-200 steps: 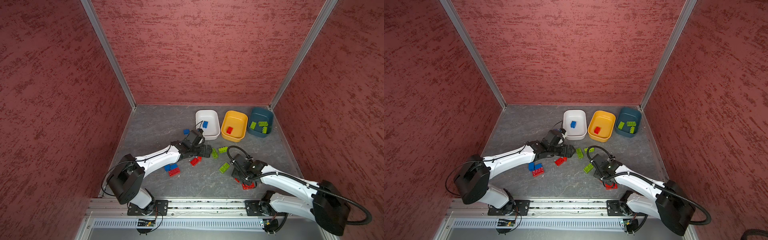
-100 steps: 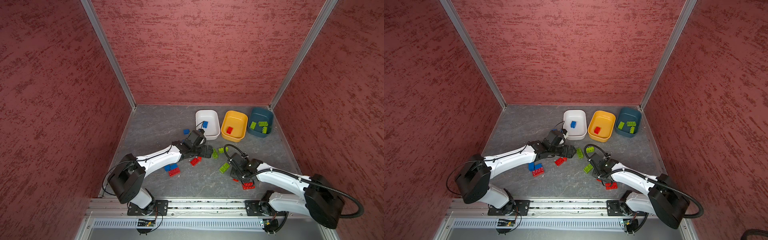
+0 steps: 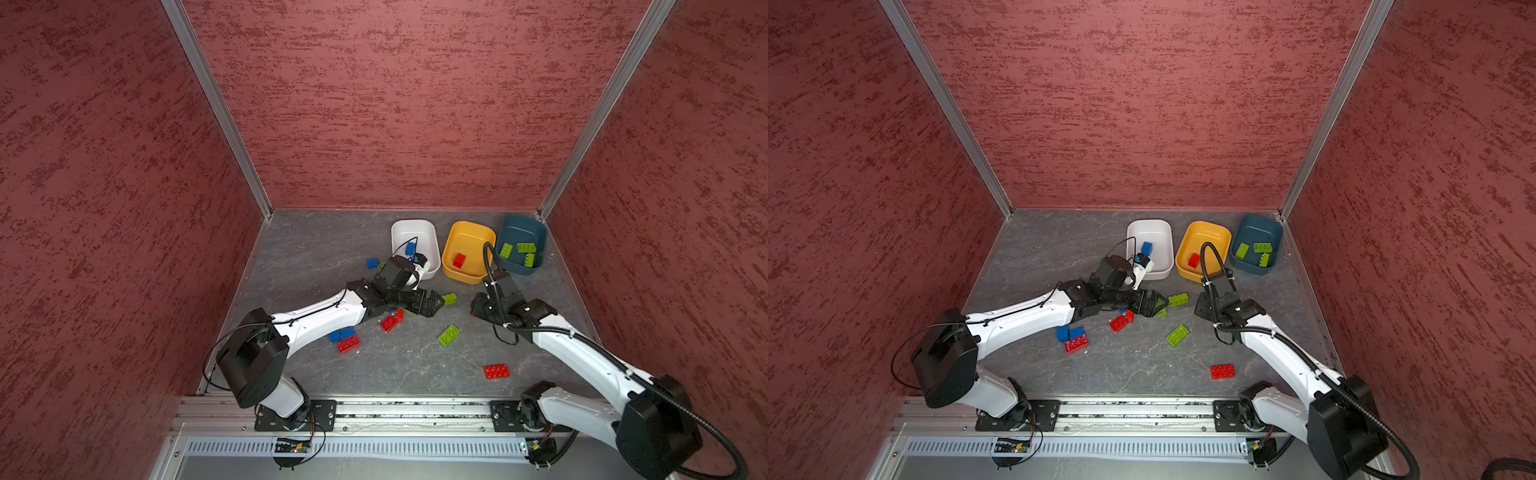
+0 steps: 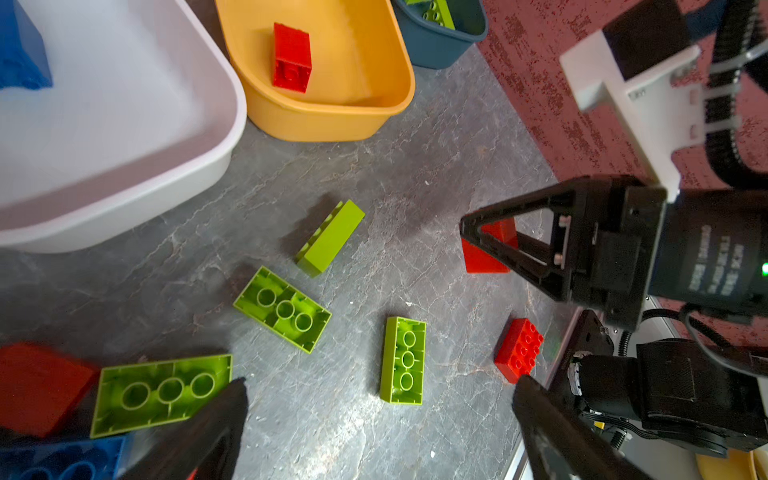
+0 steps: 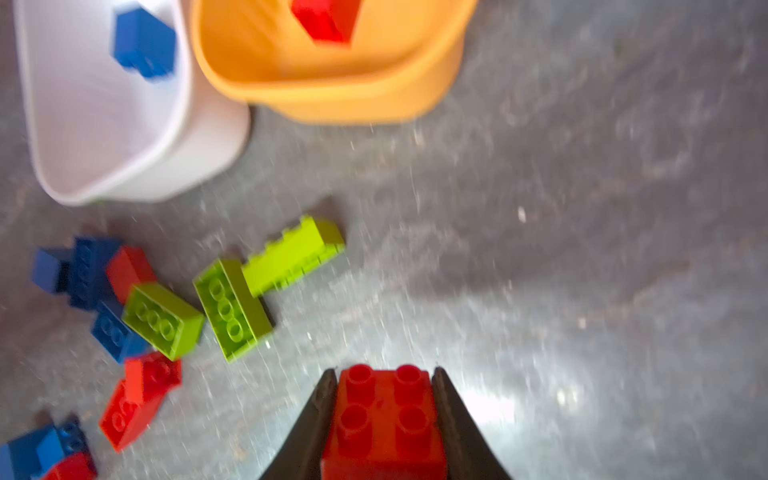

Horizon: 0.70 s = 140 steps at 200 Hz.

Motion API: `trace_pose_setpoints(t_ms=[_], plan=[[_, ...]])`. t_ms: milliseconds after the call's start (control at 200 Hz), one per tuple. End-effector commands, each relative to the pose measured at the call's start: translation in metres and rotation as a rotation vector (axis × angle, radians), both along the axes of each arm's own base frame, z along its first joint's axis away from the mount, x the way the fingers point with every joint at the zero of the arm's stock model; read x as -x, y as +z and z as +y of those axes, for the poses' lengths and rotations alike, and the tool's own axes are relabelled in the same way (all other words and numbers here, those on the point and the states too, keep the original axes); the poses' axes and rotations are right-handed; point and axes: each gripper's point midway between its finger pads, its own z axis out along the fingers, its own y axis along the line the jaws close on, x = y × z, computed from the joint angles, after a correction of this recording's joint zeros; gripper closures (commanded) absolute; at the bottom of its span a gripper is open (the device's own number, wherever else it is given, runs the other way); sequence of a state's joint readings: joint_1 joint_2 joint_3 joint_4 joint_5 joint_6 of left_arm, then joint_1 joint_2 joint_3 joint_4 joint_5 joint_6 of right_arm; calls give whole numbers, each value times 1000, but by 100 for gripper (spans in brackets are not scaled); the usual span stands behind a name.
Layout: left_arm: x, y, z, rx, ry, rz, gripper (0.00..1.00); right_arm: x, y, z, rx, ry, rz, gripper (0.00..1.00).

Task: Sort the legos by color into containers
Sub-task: 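Release the red brick into the yellow tub while the left gripper shifts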

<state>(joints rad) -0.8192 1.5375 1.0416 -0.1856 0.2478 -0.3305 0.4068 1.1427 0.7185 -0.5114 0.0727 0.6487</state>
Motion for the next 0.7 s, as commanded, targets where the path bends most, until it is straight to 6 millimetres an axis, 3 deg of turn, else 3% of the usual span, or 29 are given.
trace_pose_setpoints(t_ms=[0, 105, 190, 316, 341, 566, 696], plan=[[-16, 26, -4, 55, 25, -128, 1, -43, 33, 9, -18, 94, -142, 79], [-20, 35, 1, 80, 56, -175, 1, -73, 46, 4, -10, 104, -173, 79], [-22, 31, 9, 58, 90, -160, 1, -90, 51, 1, 19, 122, -176, 78], [-34, 4, 35, -44, 238, -79, 1, -118, 53, -19, 90, 87, -187, 78], [-36, -2, 40, -63, 263, -57, 0, -126, 43, -23, 104, 75, -169, 77], [-39, -44, 72, -195, 374, 76, 1, -187, 27, -49, 255, 10, -143, 75], [-35, -67, 91, -300, 413, 133, 1, -206, 24, -65, 369, -25, -100, 62]])
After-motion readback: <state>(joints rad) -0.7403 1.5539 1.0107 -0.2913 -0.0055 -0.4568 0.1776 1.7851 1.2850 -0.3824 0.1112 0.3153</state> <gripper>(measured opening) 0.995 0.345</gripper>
